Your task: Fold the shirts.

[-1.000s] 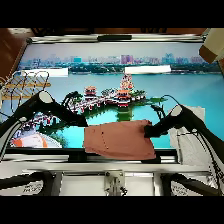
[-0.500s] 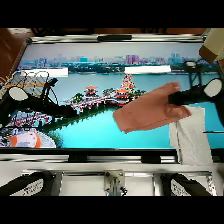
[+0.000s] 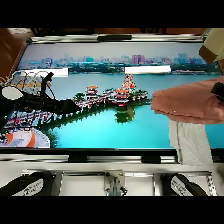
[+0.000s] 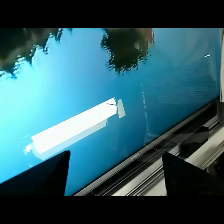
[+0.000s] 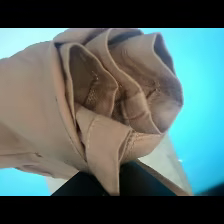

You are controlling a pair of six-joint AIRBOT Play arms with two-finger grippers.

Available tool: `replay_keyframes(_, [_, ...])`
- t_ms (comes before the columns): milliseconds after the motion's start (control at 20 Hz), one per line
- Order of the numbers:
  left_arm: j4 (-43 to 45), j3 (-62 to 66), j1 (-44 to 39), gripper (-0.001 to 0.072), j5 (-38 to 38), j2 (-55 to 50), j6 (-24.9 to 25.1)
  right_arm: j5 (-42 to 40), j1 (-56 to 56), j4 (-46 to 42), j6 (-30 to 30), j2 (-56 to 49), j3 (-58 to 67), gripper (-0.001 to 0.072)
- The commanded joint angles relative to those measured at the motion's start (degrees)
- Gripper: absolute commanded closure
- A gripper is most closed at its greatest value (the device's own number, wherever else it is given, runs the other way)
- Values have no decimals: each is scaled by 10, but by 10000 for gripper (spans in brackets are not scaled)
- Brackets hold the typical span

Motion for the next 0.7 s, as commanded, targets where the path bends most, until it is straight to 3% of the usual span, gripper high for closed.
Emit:
replay_keyframes(0, [-17,0,-4,10,-1,1,2,89,-62,-56,47,2,21,655])
replay_keyframes(150, [-17,0,-12,10,-2,1,2,138,-111,-95,103,7,21,655])
replay_keyframes(350, [-17,0,-24,11,-16,1,3,193,-162,-56,185,11,1,655])
replay_keyframes(650, [-17,0,-37,13,-12,1,37,332,-163,-36,106,35,-91,655])
